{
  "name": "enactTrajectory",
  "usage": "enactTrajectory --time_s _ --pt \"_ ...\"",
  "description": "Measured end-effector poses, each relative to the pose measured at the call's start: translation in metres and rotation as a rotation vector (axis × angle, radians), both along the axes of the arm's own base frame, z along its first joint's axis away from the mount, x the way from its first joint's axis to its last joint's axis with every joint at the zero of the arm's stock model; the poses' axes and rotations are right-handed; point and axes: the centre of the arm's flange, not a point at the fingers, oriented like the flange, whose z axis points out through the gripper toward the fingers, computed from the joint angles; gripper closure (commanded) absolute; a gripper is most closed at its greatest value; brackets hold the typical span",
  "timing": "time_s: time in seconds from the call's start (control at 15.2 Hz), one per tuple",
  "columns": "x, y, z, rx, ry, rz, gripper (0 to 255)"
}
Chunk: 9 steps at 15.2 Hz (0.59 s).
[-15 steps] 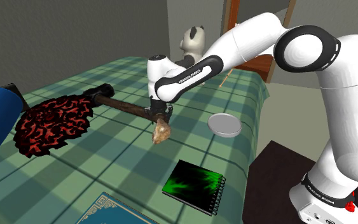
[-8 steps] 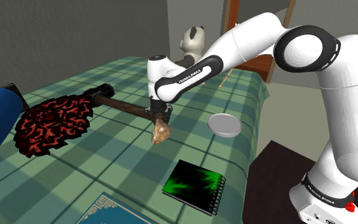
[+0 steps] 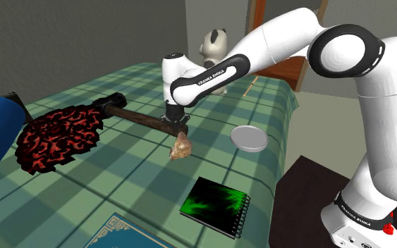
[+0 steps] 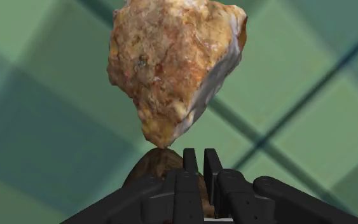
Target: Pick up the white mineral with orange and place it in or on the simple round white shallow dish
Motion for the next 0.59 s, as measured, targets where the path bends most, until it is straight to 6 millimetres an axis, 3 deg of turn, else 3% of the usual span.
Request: enactTrajectory --time_s 0.13,0.2,0.33,0.59 --pt "0.000 -0.001 0.010 0.000 0.000 0.000 255" --pt "0.000 -0.001 0.010 0.000 0.000 0.000 0" --pt "-0.008 -0.008 0.011 0.026 -0.006 0.002 0" --pt "-0.054 -0.067 0.015 0.253 -0.087 0.004 0"
